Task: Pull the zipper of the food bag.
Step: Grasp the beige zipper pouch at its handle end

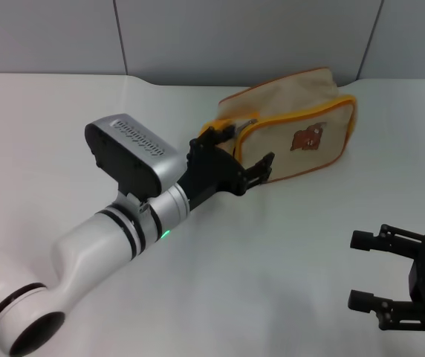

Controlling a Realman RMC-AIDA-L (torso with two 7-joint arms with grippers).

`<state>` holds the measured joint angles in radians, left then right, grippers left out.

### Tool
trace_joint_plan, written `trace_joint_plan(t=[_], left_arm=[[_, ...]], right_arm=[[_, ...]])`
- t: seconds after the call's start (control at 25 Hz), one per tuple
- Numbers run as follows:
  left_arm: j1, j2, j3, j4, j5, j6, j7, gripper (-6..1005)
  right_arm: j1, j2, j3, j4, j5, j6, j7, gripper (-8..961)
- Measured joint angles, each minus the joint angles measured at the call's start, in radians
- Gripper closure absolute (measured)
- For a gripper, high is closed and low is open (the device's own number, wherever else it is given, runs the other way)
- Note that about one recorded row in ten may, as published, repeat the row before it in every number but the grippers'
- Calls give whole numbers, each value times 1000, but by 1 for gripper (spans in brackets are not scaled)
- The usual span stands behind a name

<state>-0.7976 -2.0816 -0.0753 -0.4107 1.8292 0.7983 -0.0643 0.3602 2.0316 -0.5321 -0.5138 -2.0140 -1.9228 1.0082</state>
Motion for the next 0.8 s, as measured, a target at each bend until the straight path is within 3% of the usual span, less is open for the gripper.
trace_joint_plan(t=[0.32,0.8], left_arm=[[-9,0,-128,-28,71,-115,21,338],[3,0,-160,-21,72,-115,17,357]], right_arm=[[-1,3,0,0,0,2,-2,123],[-1,6,12,3,0,3,-2,123]])
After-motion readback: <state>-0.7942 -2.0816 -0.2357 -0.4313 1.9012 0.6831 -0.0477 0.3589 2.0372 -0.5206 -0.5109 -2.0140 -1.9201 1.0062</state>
